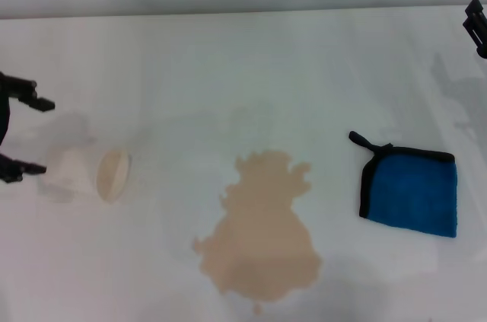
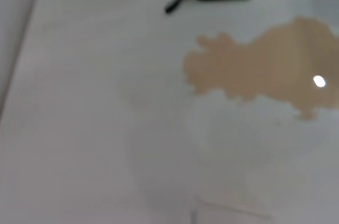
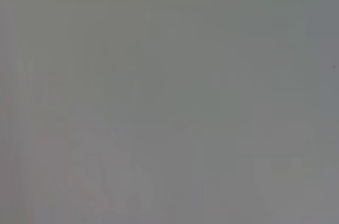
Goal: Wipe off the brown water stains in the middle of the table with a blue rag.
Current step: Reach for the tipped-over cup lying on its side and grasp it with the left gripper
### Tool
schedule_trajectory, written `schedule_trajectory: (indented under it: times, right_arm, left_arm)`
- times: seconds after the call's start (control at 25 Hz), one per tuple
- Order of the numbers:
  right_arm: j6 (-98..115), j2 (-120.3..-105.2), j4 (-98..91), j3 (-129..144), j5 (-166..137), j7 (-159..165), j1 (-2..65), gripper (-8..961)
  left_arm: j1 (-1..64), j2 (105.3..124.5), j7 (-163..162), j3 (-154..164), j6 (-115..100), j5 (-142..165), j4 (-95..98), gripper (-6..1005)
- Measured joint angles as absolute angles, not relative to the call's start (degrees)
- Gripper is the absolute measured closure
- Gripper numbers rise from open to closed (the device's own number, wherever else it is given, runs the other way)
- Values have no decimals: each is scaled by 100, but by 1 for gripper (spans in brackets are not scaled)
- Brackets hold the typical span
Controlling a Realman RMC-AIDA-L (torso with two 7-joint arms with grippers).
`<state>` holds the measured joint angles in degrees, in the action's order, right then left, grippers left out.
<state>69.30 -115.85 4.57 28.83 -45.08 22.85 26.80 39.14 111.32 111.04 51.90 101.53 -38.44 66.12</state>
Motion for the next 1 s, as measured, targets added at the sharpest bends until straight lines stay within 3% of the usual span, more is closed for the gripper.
schedule_trajectory:
  times: [0.52,1.0]
  right_arm:
    - [6895,-11593,480,2882,-4509,2285,2727,124]
    - [6750,-11593,479,2883,-4509,2285,2715,124]
  left_arm:
    - [3727,11618,11139,5868,9425,-3034,6793,122]
    - [3624,11822,11385,6162,8608,-2911,6513,122]
